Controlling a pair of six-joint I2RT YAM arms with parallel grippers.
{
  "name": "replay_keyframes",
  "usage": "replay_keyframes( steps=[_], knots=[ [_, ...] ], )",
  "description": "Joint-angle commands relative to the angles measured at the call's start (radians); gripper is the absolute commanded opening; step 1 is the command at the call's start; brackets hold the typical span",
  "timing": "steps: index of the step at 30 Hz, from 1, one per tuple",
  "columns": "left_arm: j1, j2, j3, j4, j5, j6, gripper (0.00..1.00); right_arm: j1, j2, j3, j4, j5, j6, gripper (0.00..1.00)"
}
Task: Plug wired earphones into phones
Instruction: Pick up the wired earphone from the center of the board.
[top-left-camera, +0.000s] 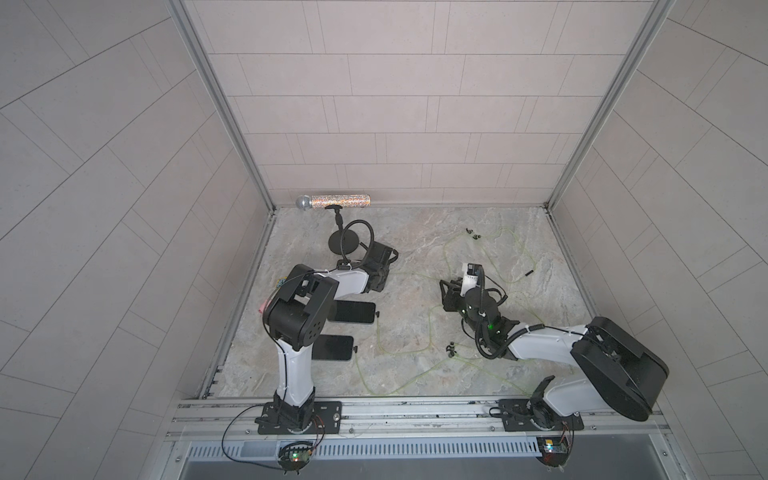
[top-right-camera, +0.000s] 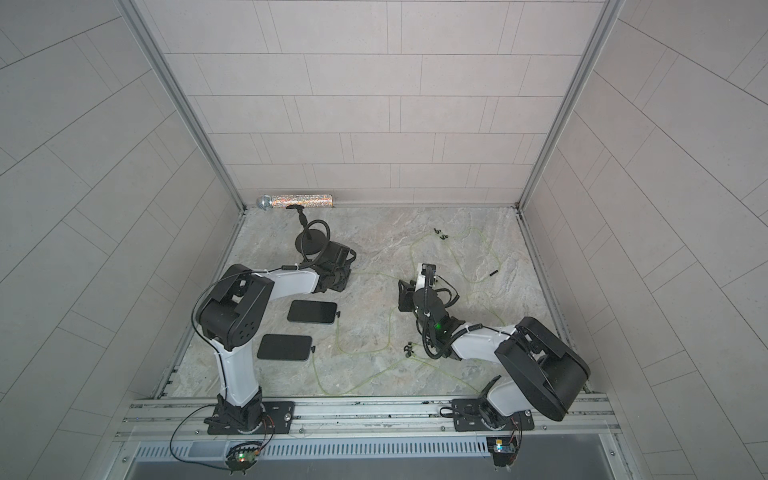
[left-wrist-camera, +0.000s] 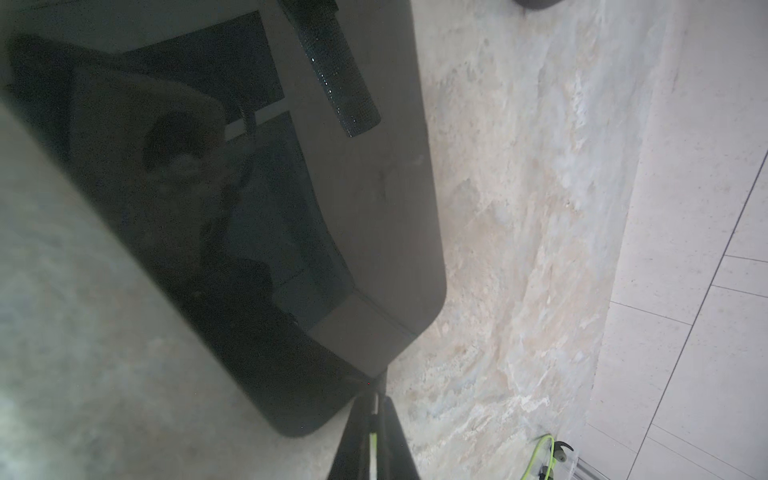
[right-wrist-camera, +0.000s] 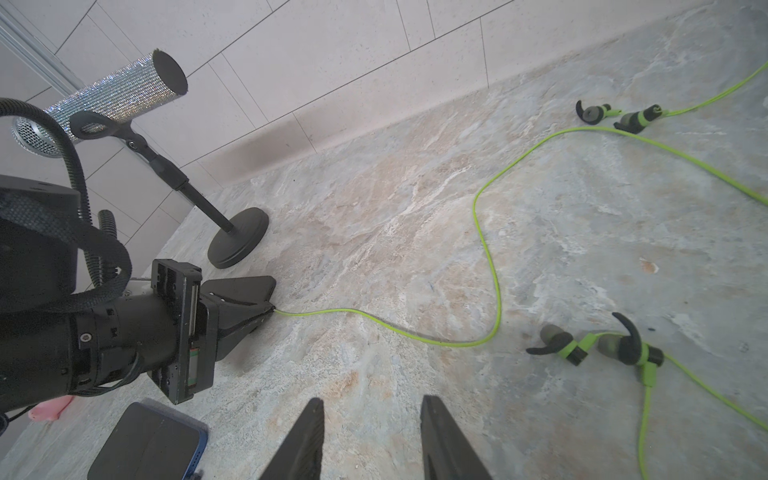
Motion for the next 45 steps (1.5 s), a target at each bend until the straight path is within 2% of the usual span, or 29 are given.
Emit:
replay_keyframes(
  steps=[1, 9, 12, 18, 21, 24, 27, 29, 34, 38, 45],
  knots=[
    [0.006, -0.037, -0.030, 0.005, -0.014, 0.030, 0.03, -0.003, -0.007, -0.013, 0.025, -0.009, -0.012, 0.41],
    [0.003, -0.101, -0.067, 0.119, 0.044, 0.156, 0.00, -0.004, -0.040, -0.015, 0.057, -0.074, -0.087, 0.41],
    [0.003, -0.163, -0.091, 0.144, 0.052, 0.251, 0.00, -0.008, -0.070, -0.016, 0.051, -0.099, -0.120, 0.41],
    [-0.016, -0.344, -0.157, 0.150, -0.007, 0.479, 0.00, -0.022, -0.084, -0.024, 0.082, -0.183, -0.154, 0.40],
    [-0.023, -0.440, -0.206, 0.192, -0.002, 0.612, 0.00, -0.034, -0.110, -0.023, 0.085, -0.266, -0.142, 0.34],
    [-0.024, -0.526, -0.256, 0.260, 0.052, 0.738, 0.00, -0.042, -0.148, -0.015, 0.080, -0.371, -0.143, 0.34],
    [-0.025, -0.583, -0.290, 0.301, 0.154, 0.848, 0.00, -0.069, -0.175, -0.015, 0.098, -0.463, -0.098, 0.37],
    [-0.025, -0.611, -0.327, 0.360, 0.226, 0.897, 0.00, -0.115, -0.181, -0.001, 0.128, -0.582, -0.022, 0.40],
    [-0.028, -0.639, -0.405, 0.541, 0.394, 0.957, 0.00, -0.185, -0.165, 0.016, 0.237, -0.763, 0.103, 0.44],
    [-0.061, -0.639, -0.416, 0.604, 0.501, 1.011, 0.00, -0.185, -0.131, 0.028, 0.310, -0.824, 0.158, 0.46],
    [-0.089, -0.650, -0.458, 0.724, 0.598, 1.047, 0.00, -0.185, -0.070, 0.042, 0.420, -0.891, 0.240, 0.49]
  ],
)
